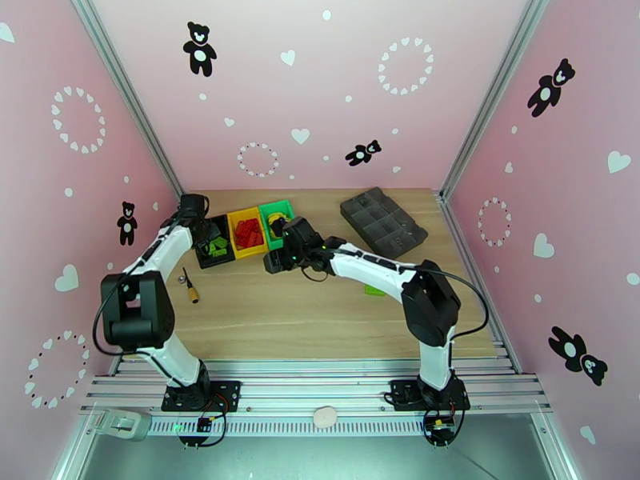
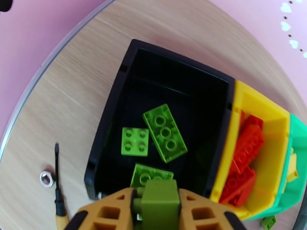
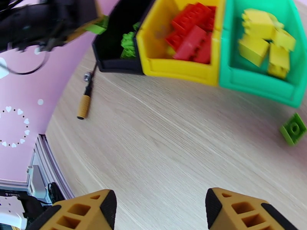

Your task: Sort the legos into containers by color

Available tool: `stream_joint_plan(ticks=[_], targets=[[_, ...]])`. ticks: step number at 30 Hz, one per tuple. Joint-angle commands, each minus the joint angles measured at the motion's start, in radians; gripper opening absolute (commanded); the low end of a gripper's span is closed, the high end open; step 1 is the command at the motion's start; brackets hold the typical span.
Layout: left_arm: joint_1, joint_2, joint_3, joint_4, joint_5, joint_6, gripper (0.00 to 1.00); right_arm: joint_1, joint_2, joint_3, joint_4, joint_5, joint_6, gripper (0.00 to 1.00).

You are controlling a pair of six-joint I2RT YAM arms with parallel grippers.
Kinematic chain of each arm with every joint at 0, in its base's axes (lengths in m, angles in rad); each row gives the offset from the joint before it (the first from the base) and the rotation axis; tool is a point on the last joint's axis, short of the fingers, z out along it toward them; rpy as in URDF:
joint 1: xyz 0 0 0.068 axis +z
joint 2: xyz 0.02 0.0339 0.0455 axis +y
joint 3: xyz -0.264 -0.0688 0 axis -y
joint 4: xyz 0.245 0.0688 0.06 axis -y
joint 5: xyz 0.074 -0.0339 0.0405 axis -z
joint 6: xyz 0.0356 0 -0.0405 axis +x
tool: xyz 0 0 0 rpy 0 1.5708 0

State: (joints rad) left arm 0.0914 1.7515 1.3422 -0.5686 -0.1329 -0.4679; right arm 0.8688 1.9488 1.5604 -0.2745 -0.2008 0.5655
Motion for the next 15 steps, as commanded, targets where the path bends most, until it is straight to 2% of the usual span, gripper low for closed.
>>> stream_joint_plan(ticks=[1,4,6,8,10,15], targets=[[0.016,0.051,0.069,-0.021,0.025,0.001,0.3,0.002,0.035,0.057,-0.052,-0.008,-0.009,0.66],[0.017,0.097,0.113,-0.036,0.035,0.007,0.37,0.002,0.032,0.061,-0.066,0.011,-0.02,0.66],[0.017,0.105,0.112,-0.027,0.049,0.004,0.5,0.001,0.025,0.056,-0.078,0.032,-0.033,0.66],[0.017,0.097,0.094,-0.009,0.06,-0.007,0.67,-0.003,0.013,0.04,-0.087,0.052,-0.044,0.67],[0.016,0.084,0.073,0.008,0.071,-0.016,0.75,-0.012,0.004,0.018,-0.085,0.062,-0.047,0.68],[0.006,0.021,0.014,0.039,0.087,-0.03,0.78,-0.04,-0.021,-0.042,-0.085,0.101,-0.059,0.73]])
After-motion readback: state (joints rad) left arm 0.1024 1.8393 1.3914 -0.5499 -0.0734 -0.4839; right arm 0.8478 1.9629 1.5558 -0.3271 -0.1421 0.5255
